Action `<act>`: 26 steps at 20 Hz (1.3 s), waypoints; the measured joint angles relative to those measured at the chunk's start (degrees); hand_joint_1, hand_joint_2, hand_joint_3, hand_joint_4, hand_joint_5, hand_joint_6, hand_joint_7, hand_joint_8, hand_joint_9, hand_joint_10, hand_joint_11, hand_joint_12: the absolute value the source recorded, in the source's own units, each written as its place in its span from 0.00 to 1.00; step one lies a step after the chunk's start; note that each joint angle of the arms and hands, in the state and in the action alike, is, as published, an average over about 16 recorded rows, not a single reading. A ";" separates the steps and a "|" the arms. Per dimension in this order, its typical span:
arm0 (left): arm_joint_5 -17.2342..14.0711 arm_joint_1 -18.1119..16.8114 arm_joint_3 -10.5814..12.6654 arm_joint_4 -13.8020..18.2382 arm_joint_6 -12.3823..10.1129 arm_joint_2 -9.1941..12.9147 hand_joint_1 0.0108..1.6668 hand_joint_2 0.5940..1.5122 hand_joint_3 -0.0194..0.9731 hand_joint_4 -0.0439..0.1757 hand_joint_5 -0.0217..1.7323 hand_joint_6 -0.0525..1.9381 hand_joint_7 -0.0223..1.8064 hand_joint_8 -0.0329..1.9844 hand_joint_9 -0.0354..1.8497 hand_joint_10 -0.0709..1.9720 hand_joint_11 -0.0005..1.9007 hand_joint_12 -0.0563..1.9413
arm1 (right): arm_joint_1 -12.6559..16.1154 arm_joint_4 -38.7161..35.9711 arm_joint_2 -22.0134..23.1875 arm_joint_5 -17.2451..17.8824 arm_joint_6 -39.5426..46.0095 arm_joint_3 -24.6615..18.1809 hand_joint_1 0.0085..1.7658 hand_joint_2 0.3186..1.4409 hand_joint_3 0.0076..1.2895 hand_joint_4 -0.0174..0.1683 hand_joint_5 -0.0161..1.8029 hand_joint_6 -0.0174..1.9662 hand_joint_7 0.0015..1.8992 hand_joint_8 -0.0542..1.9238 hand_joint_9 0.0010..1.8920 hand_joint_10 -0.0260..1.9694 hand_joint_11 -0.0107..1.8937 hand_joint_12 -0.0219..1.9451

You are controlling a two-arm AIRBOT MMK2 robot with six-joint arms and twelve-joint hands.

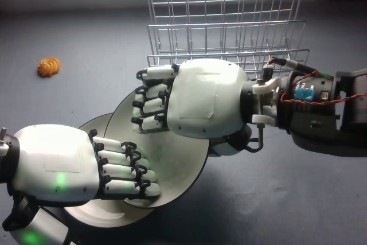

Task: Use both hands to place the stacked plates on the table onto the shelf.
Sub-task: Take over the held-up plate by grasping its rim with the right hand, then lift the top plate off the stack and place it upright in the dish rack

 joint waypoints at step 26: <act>1.28 -5.84 4.45 -3.30 0.39 4.48 0.01 0.58 0.02 0.22 0.03 0.04 0.03 0.02 0.03 0.04 0.01 0.02 | 1.77 0.88 -0.31 1.74 -0.38 -2.35 0.66 0.50 0.00 0.09 0.56 0.27 0.57 0.44 0.66 0.22 0.52 0.57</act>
